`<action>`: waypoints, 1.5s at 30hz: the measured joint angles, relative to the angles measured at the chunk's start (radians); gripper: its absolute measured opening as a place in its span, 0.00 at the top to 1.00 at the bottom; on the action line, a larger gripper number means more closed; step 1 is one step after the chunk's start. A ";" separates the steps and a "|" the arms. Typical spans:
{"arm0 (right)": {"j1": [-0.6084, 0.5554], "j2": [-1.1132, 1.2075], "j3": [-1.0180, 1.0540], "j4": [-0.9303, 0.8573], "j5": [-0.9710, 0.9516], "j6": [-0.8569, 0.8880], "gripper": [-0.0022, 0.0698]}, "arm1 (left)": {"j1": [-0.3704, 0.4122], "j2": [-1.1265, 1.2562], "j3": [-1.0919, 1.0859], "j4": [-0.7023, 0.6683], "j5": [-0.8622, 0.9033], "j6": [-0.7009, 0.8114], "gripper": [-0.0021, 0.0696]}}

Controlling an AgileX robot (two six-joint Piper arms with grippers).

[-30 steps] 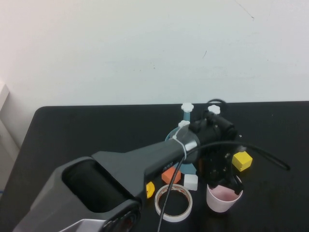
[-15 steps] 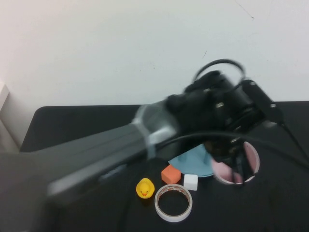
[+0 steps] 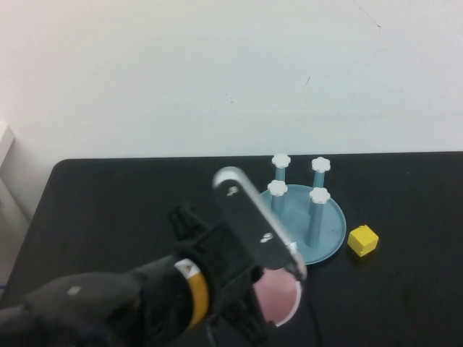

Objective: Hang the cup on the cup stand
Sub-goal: Adjust the cup with two arms

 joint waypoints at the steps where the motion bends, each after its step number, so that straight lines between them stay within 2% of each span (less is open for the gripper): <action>1: 0.000 0.000 0.000 0.003 0.000 0.000 0.97 | 0.000 -0.024 0.024 0.101 0.004 -0.095 0.94; 5: 0.000 0.000 0.000 0.045 0.011 0.002 0.97 | 0.000 -0.079 0.069 0.481 0.095 -0.428 0.94; 7: 0.000 0.000 0.000 0.112 0.024 0.002 0.97 | 0.000 -0.086 0.071 0.591 0.143 -0.503 0.94; 9: 0.000 0.000 0.000 0.224 0.038 -0.036 0.97 | 0.000 -0.088 0.059 0.635 0.185 -0.508 0.94; 11: 0.000 0.014 0.000 0.422 0.060 -0.160 0.97 | 0.000 -0.088 0.049 0.651 0.207 -0.473 0.94; 15: 0.000 0.117 0.000 0.901 0.135 -0.627 0.95 | 0.000 -0.088 0.044 0.663 0.226 -0.411 0.94; 17: 0.000 0.192 -0.004 0.991 0.171 -0.729 0.89 | 0.000 -0.088 0.044 0.663 0.226 -0.396 0.94; 20: 0.000 0.333 -0.054 1.038 0.243 -0.794 0.70 | 0.000 -0.088 0.044 0.663 0.220 -0.386 0.94; 24: 0.000 0.556 -0.171 1.050 0.394 -0.838 0.36 | 0.000 -0.088 0.044 0.663 0.190 -0.359 0.95; 27: 0.000 0.734 -0.252 1.050 0.533 -0.845 0.23 | 0.000 -0.088 0.044 0.665 0.162 -0.329 0.95; 34: 0.003 1.164 -0.453 1.050 0.799 -0.847 0.18 | 0.000 -0.088 0.044 0.668 0.143 -0.238 0.95; 45: 0.192 1.446 -0.665 1.052 0.718 -0.834 0.18 | 0.000 -0.088 0.044 0.670 0.140 -0.206 0.95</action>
